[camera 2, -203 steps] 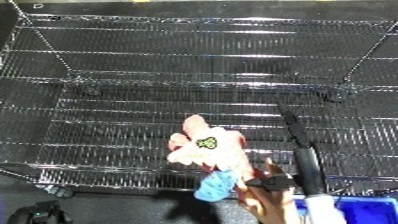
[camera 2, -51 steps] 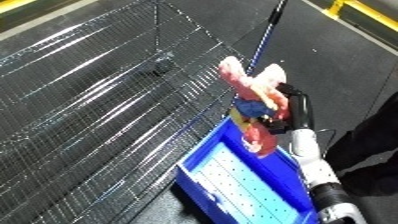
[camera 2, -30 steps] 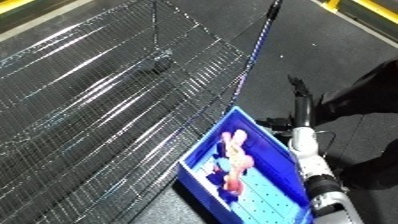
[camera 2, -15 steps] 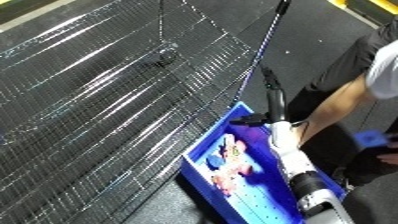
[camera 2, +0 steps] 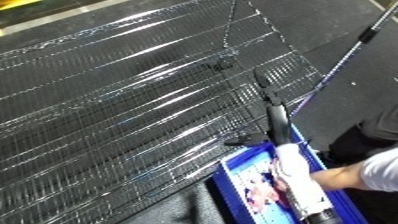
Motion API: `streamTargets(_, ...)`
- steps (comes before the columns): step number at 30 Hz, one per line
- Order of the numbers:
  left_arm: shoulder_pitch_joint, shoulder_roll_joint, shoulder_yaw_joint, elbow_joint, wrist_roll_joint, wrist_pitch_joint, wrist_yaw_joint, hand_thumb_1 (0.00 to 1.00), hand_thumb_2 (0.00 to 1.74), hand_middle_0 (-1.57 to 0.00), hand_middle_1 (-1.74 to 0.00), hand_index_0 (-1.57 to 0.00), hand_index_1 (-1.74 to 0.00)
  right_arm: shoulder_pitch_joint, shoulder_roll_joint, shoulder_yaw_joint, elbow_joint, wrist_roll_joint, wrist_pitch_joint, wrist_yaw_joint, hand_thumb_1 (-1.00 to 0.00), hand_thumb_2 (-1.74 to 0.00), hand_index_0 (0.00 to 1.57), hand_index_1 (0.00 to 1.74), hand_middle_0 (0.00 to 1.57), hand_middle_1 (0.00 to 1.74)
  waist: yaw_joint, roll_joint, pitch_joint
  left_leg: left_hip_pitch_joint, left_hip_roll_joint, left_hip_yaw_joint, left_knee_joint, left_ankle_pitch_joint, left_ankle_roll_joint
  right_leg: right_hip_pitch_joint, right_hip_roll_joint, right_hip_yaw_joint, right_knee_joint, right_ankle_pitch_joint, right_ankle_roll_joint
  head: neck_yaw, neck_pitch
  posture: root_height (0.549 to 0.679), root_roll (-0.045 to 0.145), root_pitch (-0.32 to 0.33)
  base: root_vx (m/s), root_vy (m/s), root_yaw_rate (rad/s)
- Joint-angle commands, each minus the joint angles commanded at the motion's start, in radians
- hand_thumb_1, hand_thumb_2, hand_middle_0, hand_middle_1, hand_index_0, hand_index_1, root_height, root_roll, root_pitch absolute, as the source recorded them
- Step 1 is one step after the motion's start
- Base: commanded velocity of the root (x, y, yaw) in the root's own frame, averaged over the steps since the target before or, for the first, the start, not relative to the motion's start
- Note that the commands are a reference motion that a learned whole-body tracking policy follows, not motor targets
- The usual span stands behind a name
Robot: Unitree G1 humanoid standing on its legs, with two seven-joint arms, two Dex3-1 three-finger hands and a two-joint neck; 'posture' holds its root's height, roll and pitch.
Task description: Pick up the object and place it into the box
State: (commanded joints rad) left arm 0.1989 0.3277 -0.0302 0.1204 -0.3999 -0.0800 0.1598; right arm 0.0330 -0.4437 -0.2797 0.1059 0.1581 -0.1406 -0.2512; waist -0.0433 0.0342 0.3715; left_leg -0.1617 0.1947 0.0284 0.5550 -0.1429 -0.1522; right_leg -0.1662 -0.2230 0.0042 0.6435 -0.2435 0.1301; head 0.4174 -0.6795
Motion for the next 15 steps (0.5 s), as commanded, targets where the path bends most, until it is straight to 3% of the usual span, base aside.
streamTargets(8, -0.032, 0.003, -0.011, -0.002, 0.020, -0.001, 0.011, 1.00, 1.74, -1.57, -1.74, -1.57, -1.74, -0.061, 0.004, 0.122, -0.029, -0.005, 0.003, 0.037, 0.00, 0.00, 0.00, 0.00, 0.00, 0.00, 0.034, -0.014, -0.002, 0.000, -0.004, -0.006, -0.015, 0.007, -0.0004, 0.005, -0.0064, -0.012, -0.008, 0.006, 0.0009, -0.179, -0.008, 0.646, 0.045, -0.179, 0.008, 0.004, 0.048)
streamTargets(15, -0.058, 0.004, -0.019, -0.008, 0.033, -0.001, 0.015, 1.00, 1.74, -1.57, -1.74, -1.57, -1.74, -0.093, 0.005, 0.183, -0.049, -0.012, 0.002, 0.058, 0.00, 0.00, 0.00, 0.00, 0.00, 0.00, 0.049, -0.018, 0.002, -0.001, -0.007, -0.012, -0.014, 0.010, 0.0013, 0.000, -0.0068, -0.013, 0.003, 0.003, -0.0005, -0.252, -0.013, 0.645, 0.046, -0.184, 0.006, 0.002, 0.025)
